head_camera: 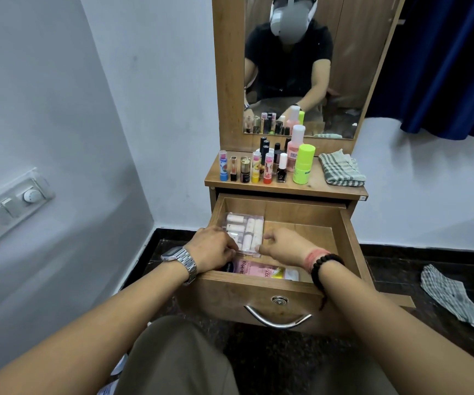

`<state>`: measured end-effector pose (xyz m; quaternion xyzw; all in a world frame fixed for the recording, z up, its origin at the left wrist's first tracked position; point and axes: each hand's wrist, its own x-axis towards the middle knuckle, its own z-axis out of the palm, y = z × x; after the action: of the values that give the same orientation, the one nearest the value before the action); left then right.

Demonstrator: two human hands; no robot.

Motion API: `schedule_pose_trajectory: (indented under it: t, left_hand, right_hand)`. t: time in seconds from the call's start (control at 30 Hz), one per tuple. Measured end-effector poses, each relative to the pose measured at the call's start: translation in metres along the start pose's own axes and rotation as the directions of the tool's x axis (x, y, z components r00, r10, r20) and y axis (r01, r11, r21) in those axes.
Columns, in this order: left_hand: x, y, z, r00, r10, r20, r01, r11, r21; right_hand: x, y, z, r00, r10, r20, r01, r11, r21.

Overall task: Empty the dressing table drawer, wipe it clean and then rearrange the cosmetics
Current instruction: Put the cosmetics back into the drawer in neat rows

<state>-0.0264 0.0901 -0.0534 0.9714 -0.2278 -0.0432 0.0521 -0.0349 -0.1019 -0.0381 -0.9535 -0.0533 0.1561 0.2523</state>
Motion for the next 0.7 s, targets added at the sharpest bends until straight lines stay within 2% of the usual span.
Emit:
schedule_pose_trajectory:
  t: [0.13,0.47,0.7]
  left_hand:
    - [-0.002,0.0,-0.001,0.999,-0.006,-0.039,0.005,1.0,-0.008]
    - [-0.006,0.006,-0.005,0.994,-0.028,-0.101,0.026,0.999,-0.021]
    - [-0.012,0.011,-0.01,0.98,0.002,-0.2,-0.009,0.999,-0.033]
  right_hand:
    - [-0.025,0.015,-0.002,1.0,-0.018,0.024,0.018,1.0,0.004]
    - [-0.098,0.037,-0.03,0.991,-0.066,-0.116,0.071,0.997,0.038]
    - [-0.129,0.035,-0.032,0.987,-0.105,-0.123,0.101,0.994,-0.04]
